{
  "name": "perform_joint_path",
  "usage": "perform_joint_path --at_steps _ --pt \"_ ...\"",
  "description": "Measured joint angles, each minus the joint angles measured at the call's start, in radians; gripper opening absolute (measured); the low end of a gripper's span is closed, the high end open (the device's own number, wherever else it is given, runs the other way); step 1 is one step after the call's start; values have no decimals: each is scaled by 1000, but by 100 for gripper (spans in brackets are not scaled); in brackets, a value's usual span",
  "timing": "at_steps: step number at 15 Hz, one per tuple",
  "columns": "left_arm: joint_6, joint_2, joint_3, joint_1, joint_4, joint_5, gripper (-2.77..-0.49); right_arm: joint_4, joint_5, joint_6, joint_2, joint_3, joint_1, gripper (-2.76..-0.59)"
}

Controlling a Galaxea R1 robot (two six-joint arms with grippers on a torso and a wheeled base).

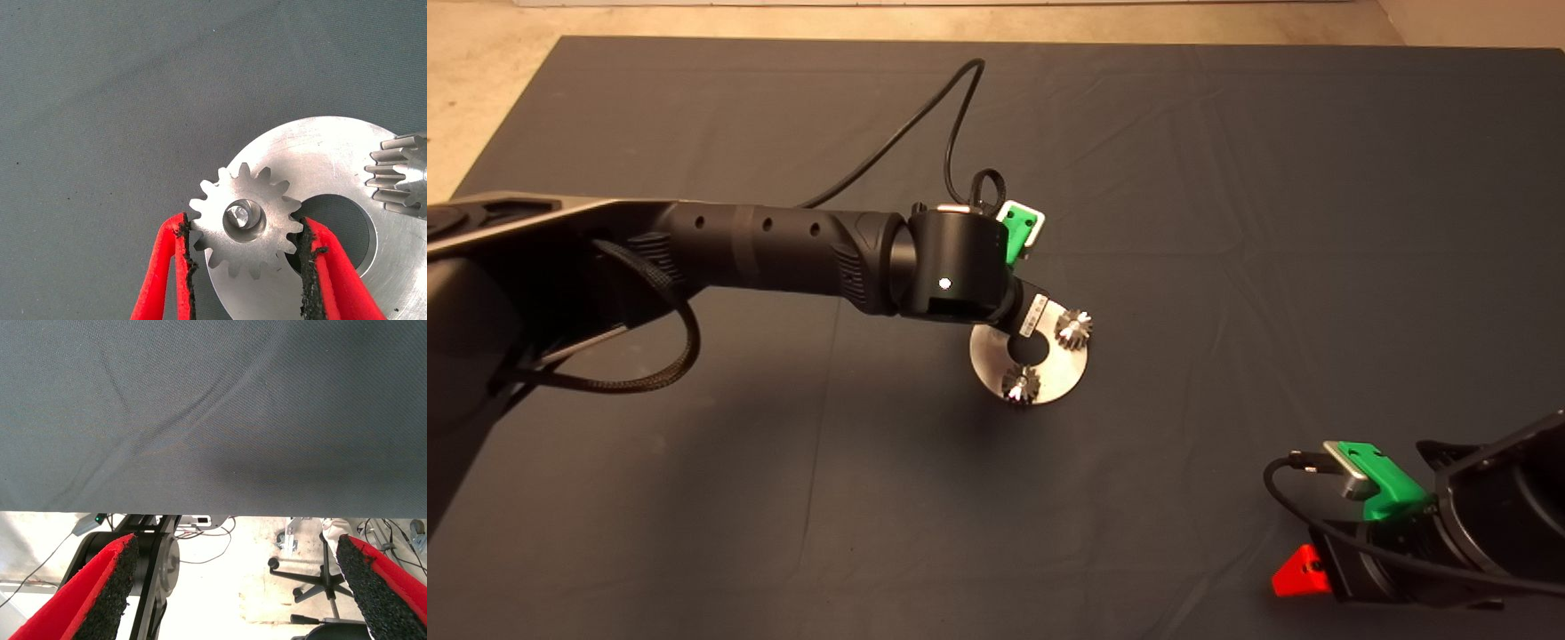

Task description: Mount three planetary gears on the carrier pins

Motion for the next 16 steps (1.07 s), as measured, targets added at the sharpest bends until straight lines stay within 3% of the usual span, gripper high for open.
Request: perform_joint_path --at_steps 13,16 --pt "0 -3 0 0 1 -3 -259 0 0 0 0 0 0 -116" --pt "0 -16 3 4 0 -12 -259 0 -1 0 0 0 0 -116"
